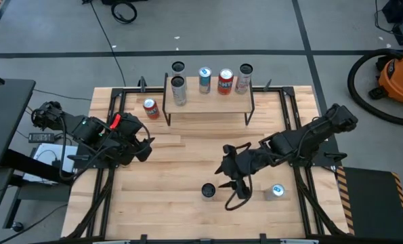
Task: Place canned beverage on shelf
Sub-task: Put the white pink soda can on the shelf aligned with the other white pink soda can
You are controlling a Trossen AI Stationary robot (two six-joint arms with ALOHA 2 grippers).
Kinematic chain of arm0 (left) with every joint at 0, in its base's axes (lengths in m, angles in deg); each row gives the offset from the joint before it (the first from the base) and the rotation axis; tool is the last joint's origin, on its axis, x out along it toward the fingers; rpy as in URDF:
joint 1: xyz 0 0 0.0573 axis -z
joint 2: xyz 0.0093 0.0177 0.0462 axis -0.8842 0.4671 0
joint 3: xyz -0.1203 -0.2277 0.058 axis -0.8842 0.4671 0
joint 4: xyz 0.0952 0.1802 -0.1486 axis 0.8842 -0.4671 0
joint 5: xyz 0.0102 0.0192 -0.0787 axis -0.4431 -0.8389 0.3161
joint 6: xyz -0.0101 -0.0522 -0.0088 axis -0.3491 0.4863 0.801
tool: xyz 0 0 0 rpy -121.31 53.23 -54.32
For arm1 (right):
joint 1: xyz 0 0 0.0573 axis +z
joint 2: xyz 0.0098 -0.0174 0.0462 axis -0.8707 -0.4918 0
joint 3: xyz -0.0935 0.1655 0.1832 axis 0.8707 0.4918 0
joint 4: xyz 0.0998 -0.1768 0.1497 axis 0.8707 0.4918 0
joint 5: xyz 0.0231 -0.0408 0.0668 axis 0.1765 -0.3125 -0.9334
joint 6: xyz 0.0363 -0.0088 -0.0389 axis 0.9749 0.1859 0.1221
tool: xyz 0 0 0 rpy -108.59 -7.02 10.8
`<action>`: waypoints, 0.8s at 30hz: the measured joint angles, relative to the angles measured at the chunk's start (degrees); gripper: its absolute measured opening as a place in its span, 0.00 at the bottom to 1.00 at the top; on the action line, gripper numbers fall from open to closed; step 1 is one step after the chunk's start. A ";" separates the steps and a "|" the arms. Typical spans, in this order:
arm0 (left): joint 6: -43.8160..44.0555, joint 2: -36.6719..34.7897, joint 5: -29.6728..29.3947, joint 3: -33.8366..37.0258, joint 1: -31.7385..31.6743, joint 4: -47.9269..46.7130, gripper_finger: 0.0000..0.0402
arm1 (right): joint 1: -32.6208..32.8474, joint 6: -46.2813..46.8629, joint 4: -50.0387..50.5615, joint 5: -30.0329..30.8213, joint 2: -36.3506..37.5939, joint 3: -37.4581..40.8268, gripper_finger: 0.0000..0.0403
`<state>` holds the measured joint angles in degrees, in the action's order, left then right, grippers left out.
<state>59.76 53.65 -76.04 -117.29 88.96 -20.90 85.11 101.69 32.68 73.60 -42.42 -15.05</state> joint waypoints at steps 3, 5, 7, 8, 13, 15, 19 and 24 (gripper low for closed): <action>0.02 0.01 0.01 0.00 0.00 0.00 0.89 | -0.14 -3.48 -0.14 0.01 0.39 0.00 0.63; 0.12 0.02 0.02 0.00 -0.02 0.02 0.89 | -0.14 -5.50 -0.35 0.01 0.39 0.00 0.65; 0.15 0.02 0.00 0.00 0.00 0.02 0.89 | -0.16 -7.06 -0.42 -0.03 0.39 0.00 0.69; 0.21 0.02 0.02 0.00 0.00 0.02 0.89 | -0.18 -7.88 -0.43 -0.02 0.39 0.00 0.70; 0.34 0.02 0.45 0.00 0.00 1.05 0.89 | -0.16 -9.32 -0.42 -0.01 0.39 0.00 0.82; 0.33 0.02 0.48 0.00 0.00 1.83 0.89 | -0.18 -9.72 -0.41 -0.01 0.39 0.00 0.88; 0.31 0.02 0.46 0.00 0.00 2.19 0.89 | -0.16 -9.49 -0.43 -0.59 0.39 0.00 0.98; 0.28 0.01 0.46 0.00 0.00 2.19 0.89 | 0.12 -3.69 -4.18 -1.77 0.14 -0.01 0.95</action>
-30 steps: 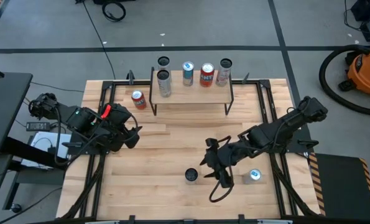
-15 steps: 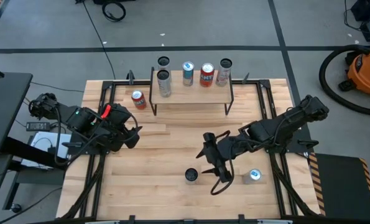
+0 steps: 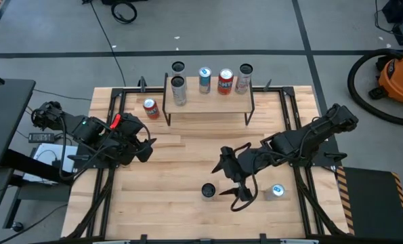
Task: Place canned beverage on shelf
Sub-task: Put the white pink soda can on the shelf aligned with the other white pink soda can
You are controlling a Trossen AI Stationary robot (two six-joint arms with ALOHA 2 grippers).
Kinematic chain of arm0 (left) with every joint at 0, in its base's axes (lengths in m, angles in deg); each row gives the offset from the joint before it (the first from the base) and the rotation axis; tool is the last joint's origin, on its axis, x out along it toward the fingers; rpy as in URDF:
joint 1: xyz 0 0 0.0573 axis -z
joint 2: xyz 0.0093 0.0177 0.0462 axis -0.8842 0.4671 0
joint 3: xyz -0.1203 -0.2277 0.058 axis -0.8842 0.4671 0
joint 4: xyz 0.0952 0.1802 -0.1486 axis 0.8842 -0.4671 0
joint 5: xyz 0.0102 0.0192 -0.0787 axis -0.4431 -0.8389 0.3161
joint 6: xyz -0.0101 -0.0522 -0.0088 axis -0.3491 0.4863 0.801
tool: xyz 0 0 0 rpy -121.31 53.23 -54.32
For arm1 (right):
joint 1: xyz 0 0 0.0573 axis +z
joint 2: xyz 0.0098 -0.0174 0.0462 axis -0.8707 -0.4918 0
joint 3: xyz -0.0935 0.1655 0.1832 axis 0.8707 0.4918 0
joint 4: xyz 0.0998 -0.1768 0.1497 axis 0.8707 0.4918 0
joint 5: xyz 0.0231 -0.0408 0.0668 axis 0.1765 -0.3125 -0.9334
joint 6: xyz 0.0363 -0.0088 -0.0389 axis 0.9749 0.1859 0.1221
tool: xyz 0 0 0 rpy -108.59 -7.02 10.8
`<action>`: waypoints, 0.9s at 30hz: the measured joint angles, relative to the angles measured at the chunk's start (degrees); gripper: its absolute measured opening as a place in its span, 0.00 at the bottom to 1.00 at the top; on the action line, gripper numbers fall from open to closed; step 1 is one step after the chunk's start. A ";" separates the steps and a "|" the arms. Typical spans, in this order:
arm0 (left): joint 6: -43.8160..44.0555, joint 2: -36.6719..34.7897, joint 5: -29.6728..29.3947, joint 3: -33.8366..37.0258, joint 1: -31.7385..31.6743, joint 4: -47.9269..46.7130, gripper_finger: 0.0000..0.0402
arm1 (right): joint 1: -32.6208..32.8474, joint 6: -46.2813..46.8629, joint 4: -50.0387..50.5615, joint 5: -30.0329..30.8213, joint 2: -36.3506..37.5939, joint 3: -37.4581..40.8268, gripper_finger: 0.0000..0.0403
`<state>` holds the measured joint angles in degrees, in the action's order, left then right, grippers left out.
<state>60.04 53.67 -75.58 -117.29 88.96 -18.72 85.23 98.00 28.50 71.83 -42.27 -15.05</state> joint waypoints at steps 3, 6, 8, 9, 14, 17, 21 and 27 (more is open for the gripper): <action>-0.02 0.01 0.00 0.00 0.00 -0.02 0.89 | 0.04 1.83 -0.83 -0.29 -1.09 -0.02 0.94; -0.04 0.01 0.00 0.00 -0.02 -0.02 0.89 | 0.00 4.09 -0.71 -0.09 -3.20 -0.02 0.93; -0.04 -0.01 0.00 0.00 0.00 -0.02 0.89 | 0.02 4.64 -0.61 -0.09 -4.86 -0.02 0.93; -0.07 0.01 0.00 0.00 -0.01 -0.02 0.89 | 0.02 4.63 -0.39 -0.22 -5.61 -0.02 0.93; -0.07 0.01 0.00 0.00 -0.02 -0.02 0.89 | 0.02 4.07 1.64 -1.34 -7.48 -0.01 0.93; -0.11 0.01 0.82 0.00 -0.01 -0.02 0.89 | -0.10 3.18 3.57 -1.18 -7.50 0.01 0.93; -0.31 -0.01 0.93 0.00 0.04 -0.01 0.89 | -0.17 2.61 3.84 1.65 -7.47 0.01 0.93; -0.33 0.01 0.96 0.00 0.04 -0.02 0.89 | -0.31 2.08 3.37 2.09 -10.16 0.42 0.93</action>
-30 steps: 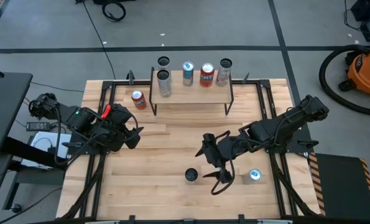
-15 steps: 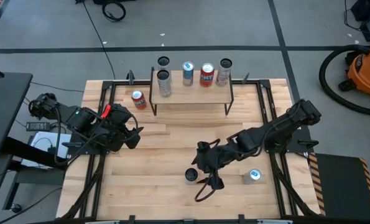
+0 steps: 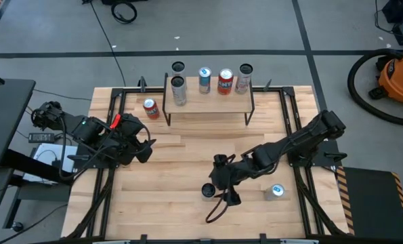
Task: Place canned beverage on shelf
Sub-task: Put the white pink soda can on the shelf aligned with the other white pink soda can
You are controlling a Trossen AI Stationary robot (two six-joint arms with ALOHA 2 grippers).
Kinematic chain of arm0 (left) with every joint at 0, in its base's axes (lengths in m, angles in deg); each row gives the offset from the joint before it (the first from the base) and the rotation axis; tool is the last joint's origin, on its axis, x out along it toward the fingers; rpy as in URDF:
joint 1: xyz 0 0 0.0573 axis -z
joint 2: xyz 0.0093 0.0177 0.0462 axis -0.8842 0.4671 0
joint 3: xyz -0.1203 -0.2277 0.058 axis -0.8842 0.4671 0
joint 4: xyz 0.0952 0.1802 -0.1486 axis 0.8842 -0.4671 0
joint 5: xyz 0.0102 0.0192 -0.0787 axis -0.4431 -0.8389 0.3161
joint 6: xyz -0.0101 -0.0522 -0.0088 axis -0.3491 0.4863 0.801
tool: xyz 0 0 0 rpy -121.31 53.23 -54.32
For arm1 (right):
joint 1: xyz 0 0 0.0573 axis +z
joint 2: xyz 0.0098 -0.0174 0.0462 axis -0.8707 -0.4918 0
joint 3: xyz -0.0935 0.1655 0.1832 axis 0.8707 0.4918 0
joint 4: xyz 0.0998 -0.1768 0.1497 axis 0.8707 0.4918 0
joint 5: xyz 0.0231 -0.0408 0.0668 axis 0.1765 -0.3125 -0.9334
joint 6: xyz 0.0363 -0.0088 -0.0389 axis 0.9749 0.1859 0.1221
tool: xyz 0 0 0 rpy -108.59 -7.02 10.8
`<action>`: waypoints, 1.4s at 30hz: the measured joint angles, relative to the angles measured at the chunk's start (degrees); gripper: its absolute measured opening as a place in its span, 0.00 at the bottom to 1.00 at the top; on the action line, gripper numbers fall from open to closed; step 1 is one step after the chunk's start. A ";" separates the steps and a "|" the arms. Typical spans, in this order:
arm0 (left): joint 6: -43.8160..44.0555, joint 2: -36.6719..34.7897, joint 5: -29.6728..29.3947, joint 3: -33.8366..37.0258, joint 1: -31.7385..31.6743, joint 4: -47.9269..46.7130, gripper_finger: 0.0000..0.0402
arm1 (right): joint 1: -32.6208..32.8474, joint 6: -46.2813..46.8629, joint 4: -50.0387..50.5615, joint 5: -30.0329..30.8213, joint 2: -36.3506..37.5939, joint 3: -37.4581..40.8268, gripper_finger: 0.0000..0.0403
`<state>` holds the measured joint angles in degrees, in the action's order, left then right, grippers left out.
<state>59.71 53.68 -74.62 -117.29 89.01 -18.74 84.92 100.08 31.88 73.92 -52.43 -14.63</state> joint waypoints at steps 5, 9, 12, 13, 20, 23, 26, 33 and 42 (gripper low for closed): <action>0.00 0.00 0.07 0.00 0.00 0.00 0.89 | 0.00 -1.52 -0.94 -0.09 -3.89 0.02 0.93; -0.27 0.00 0.06 0.00 0.00 0.01 0.89 | -0.13 -2.29 -0.68 -0.08 -4.89 0.02 0.93; -0.31 0.00 0.07 0.00 0.00 0.02 0.89 | -0.38 -2.35 -2.15 -1.56 -5.77 0.02 0.93; -0.33 0.00 0.07 0.00 0.00 -0.02 0.89 | -0.42 -2.39 -2.18 -1.53 -5.87 0.02 0.93; -0.39 -0.02 0.07 0.00 0.00 0.00 0.89 | -0.59 -2.09 -3.58 -1.46 -6.66 -0.02 0.93; -0.42 -0.02 0.06 0.00 0.00 -0.01 0.89 | -0.57 -1.90 -3.90 -1.49 -6.70 0.00 0.91; -0.42 -0.02 0.04 0.00 0.00 -0.02 0.89 | -0.59 -0.94 -4.36 -1.13 -6.68 0.00 0.88; -0.40 -0.02 0.04 0.00 0.00 -0.02 0.89 | -0.74 -0.41 -5.51 -0.94 -6.68 0.00 0.79; -0.40 -0.02 0.05 0.00 0.00 -0.02 0.89 | -0.96 3.71 -5.59 -0.94 -6.64 0.00 0.69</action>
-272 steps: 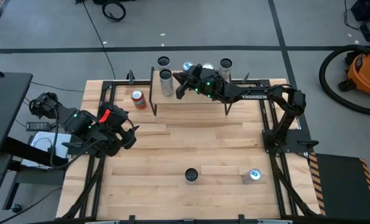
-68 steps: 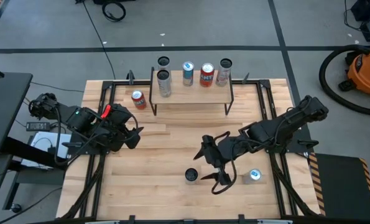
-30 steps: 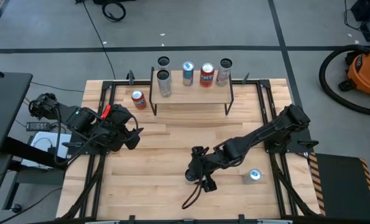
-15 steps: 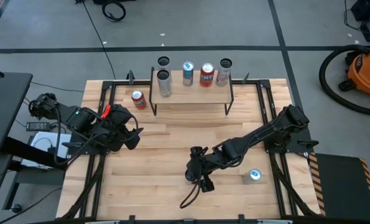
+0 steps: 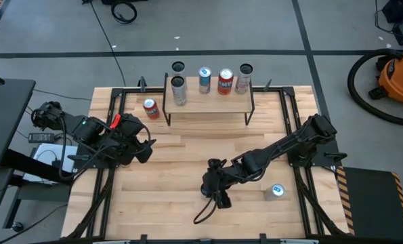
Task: Place canned beverage on shelf
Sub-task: Put the white pink soda can on the shelf aligned with the other white pink soda can
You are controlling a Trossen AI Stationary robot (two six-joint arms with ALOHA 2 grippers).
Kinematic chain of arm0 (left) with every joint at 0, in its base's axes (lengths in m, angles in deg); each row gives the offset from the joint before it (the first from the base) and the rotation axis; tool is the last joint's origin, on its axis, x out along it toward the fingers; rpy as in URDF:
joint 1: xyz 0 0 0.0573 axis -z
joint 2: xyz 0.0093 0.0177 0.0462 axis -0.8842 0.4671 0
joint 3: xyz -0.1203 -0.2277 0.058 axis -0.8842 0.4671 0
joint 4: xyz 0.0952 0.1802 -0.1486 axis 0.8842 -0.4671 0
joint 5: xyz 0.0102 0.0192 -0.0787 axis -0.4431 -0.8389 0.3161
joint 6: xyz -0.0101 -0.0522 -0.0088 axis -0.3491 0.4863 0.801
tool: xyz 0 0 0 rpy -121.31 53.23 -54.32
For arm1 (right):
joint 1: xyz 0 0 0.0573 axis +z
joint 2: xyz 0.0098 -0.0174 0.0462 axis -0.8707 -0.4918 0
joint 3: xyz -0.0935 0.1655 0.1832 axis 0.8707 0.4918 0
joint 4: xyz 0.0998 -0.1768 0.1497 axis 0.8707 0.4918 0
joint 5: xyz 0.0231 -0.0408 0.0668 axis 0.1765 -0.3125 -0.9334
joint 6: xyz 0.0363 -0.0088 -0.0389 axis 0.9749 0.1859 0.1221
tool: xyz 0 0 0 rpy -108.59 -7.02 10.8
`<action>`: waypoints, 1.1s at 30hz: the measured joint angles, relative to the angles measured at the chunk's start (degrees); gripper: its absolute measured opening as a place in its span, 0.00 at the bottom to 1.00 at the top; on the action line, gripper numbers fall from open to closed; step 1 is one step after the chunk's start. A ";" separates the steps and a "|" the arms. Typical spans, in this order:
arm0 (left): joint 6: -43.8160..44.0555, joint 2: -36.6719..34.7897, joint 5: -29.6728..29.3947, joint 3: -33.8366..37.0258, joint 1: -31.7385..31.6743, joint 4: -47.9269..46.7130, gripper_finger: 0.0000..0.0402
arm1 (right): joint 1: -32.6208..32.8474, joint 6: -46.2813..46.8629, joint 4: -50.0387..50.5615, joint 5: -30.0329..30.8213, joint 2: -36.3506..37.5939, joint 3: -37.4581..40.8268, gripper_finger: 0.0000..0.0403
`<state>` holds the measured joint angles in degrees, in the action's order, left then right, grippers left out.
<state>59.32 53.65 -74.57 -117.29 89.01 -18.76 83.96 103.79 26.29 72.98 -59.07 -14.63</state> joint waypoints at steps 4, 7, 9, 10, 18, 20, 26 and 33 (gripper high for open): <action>-0.02 0.00 0.00 0.00 0.00 0.00 0.89 | 0.00 2.14 0.01 0.60 0.00 0.00 0.68; -0.02 0.00 0.00 0.00 0.00 0.00 0.89 | 0.13 3.42 -0.04 1.58 0.00 -0.01 0.68; -0.02 0.00 0.00 0.00 0.00 0.00 0.89 | 0.29 4.57 -0.02 2.65 0.00 -0.02 0.68; -0.02 0.00 0.00 0.00 0.00 0.00 0.89 | 0.31 4.95 -0.02 2.90 0.00 0.00 0.68; -0.02 0.00 0.02 0.00 0.00 0.00 0.89 | 0.28 8.67 0.04 5.09 0.01 -0.01 0.68; -0.02 0.00 0.00 0.00 0.00 0.00 0.89 | 0.33 8.59 0.07 5.20 0.00 -0.01 0.68; -0.02 0.00 0.00 0.00 0.00 0.00 0.89 | 0.50 8.78 0.30 8.05 0.00 0.00 0.68; -0.02 0.00 0.00 0.00 0.00 0.02 0.89 | 0.44 13.02 0.33 12.92 0.00 0.00 0.67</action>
<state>59.30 53.65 -74.57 -117.29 89.01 -18.74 84.40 116.81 26.62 85.90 -59.07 -14.63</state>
